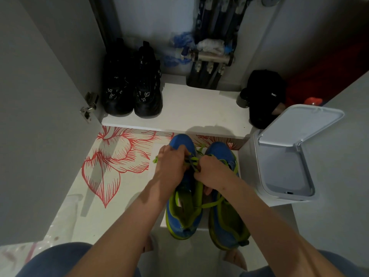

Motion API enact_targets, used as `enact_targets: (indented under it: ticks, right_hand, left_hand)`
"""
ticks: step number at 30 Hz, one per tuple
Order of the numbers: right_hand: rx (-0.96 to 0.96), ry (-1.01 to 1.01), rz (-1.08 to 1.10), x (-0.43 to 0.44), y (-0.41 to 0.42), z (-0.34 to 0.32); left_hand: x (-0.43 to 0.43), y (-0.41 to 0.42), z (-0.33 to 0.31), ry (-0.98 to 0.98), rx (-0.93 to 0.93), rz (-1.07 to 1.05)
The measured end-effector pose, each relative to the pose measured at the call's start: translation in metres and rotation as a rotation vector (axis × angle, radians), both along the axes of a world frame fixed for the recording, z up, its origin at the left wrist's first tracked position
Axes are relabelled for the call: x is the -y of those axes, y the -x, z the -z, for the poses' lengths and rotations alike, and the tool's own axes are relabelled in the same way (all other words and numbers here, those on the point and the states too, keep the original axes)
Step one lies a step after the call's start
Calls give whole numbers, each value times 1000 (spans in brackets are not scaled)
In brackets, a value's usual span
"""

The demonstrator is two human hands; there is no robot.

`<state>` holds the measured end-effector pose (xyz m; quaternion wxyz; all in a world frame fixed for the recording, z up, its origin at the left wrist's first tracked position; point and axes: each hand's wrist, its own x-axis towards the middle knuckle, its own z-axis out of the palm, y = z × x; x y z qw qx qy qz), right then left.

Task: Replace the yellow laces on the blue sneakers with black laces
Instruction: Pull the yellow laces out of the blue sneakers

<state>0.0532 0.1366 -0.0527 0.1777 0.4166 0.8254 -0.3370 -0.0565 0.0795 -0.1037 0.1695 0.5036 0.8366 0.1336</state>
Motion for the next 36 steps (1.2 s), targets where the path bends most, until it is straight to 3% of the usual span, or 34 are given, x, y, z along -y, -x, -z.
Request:
enact_targets:
  ticks: [2,4,8,9,11,14,18,21,24,27,29,31,33,34,36]
  right_hand:
    - [0,-3,6,0,-1,0]
    - [-8,3,18,0,-1,0]
    - [-16,19,24,0,-2,-2]
    - [-17,23,26,0,-2,-2]
    - [-15,32,25,1,-2,-2]
    - [-10,19,14,2,-1,-4]
    - [2,1,2,3,1,-9]
    - [8,5,-6,2,0,-8]
    - [-5,18,13,1,-1,-6]
    - [-14,43,8,1,-2,-5]
    - [-17,47,2,1,-3,-5]
    - [-19,44,-1,1,-2,-5]
    - [-16,39,-4,0,-2,-4]
    - [-14,34,-6,0,-2,-4]
    - [-13,29,-15,0,-2,-4]
  left_hand:
    - [-1,5,-2,-77,3,-56]
    - [0,14,-6,-297,85,-252]
    - [1,36,-28,-492,670,-847]
    - [-1,38,-29,-440,669,-829]
    - [0,32,-28,-246,359,-594]
    - [0,17,-25,-152,22,-231]
    - [1,3,-20,73,-72,77]
    - [0,-1,-20,84,-98,70]
    - [0,2,-21,-194,154,-232]
    - [-1,17,-28,-519,756,-756]
    - [-3,21,-37,-604,1061,-1018]
    - [-3,21,-40,-642,1177,-1107]
    - [-4,19,-40,-611,1103,-993]
    - [-3,19,-36,-513,899,-843]
    - [-1,18,-25,-293,298,-504]
